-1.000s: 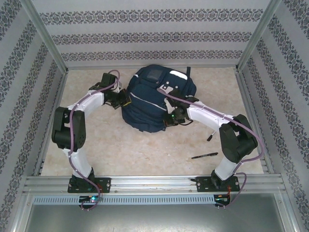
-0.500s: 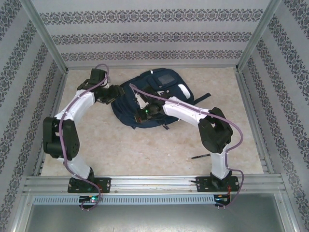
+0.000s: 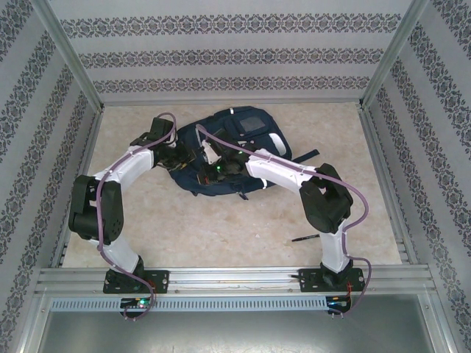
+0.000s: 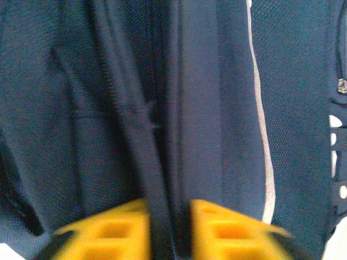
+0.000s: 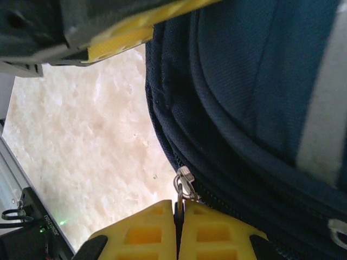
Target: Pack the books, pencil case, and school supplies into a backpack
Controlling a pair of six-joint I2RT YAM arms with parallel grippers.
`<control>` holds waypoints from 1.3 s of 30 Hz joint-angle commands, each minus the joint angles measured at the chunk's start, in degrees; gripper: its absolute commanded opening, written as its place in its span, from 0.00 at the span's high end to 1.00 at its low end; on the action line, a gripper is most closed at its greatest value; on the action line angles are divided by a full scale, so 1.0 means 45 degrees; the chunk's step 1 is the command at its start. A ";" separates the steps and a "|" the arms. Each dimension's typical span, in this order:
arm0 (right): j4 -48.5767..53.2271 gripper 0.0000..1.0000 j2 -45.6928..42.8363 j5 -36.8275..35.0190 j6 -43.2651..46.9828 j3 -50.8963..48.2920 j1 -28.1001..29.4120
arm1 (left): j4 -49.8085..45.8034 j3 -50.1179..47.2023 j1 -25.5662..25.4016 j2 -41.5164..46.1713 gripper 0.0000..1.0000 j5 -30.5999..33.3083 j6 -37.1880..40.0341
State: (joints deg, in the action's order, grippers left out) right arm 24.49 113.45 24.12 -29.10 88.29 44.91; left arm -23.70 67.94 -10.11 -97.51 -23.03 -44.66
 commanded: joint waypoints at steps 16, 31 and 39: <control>0.3102 0.93 -0.2877 -0.4054 0.0969 -0.4531 -0.3314 | -0.0300 0.0262 -0.0075 0.0004 1.00 -0.0021 0.1678; 0.2793 0.08 -0.6551 -0.7093 0.2764 -0.4856 -0.3514 | -0.1441 -0.0234 -0.1227 0.2067 0.51 -0.1252 0.3549; 0.0404 0.02 -0.9774 -1.1186 0.4012 -0.5728 -0.3565 | -0.2968 0.1101 -0.1692 0.2092 0.49 -0.0725 0.7041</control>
State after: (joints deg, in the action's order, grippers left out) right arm 31.46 72.23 -16.51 -13.45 65.54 29.34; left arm -34.15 72.34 -15.79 -87.77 -26.33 -20.12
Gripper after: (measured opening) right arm 0.981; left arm 0.514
